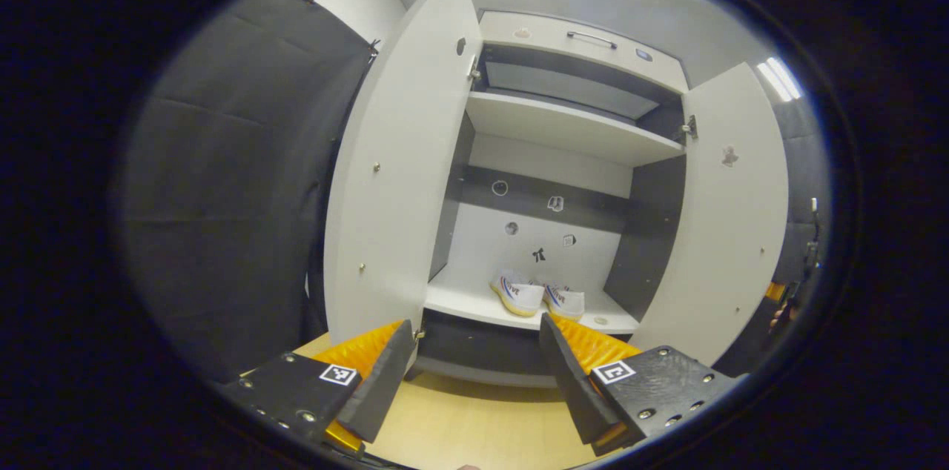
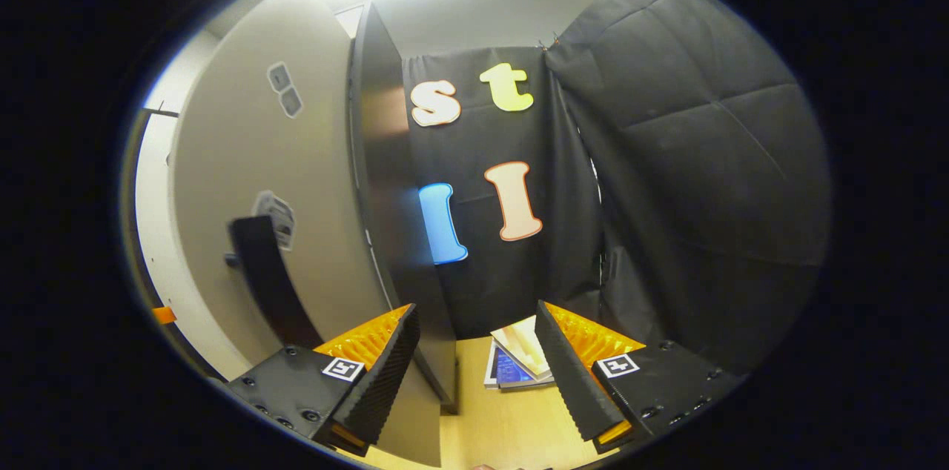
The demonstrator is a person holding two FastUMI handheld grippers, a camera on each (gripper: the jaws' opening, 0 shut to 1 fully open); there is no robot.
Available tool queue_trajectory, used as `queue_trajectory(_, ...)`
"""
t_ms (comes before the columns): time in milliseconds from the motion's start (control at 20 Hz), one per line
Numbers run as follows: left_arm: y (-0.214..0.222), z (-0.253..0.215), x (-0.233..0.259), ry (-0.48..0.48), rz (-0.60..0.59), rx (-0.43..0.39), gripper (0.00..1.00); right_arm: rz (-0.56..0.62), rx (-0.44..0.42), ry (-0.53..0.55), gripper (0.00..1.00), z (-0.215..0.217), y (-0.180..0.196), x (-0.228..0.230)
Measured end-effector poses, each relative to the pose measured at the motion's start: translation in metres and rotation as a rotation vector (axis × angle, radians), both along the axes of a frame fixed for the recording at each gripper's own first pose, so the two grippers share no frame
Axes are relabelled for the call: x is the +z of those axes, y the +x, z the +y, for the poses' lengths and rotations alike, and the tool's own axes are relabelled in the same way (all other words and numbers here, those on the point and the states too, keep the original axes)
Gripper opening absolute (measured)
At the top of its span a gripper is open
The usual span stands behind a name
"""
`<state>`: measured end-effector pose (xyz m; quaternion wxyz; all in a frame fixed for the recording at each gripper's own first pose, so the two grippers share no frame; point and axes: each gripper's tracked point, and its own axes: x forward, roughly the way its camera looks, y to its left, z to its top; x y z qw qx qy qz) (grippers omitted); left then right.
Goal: Grab one shoe with the right hand and put it into the shoe cabinet, grab the other shoe with the left hand and put it into the shoe cabinet; then close the right door with the right hand and the left door with the left hand.
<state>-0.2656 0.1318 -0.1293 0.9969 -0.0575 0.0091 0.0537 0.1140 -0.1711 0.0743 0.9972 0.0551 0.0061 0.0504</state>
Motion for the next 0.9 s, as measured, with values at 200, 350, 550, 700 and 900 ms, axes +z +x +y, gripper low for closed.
queue_trajectory(200,-0.005,0.017,0.012,0.034,-0.012,-0.02,0.97,-0.029,-0.102,-0.039,0.94,0.003,-0.014,0.002)
queue_trajectory(350,-0.01,0.031,0.009,0.017,-0.006,-0.022,0.98,-0.054,-0.138,0.011,0.94,0.008,-0.02,0.011)
queue_trajectory(550,-0.016,0.054,0.007,0.018,-0.005,-0.011,0.98,-0.048,-0.18,-0.011,0.94,0.008,-0.025,0.013)
queue_trajectory(700,-0.023,0.074,0.012,0.013,-0.023,0.021,0.98,-0.043,-0.181,-0.045,0.94,0.02,-0.028,0.013)
queue_trajectory(900,-0.031,0.094,0.017,-0.006,-0.05,0.042,0.98,-0.035,-0.156,-0.041,0.94,0.039,-0.031,0.013)
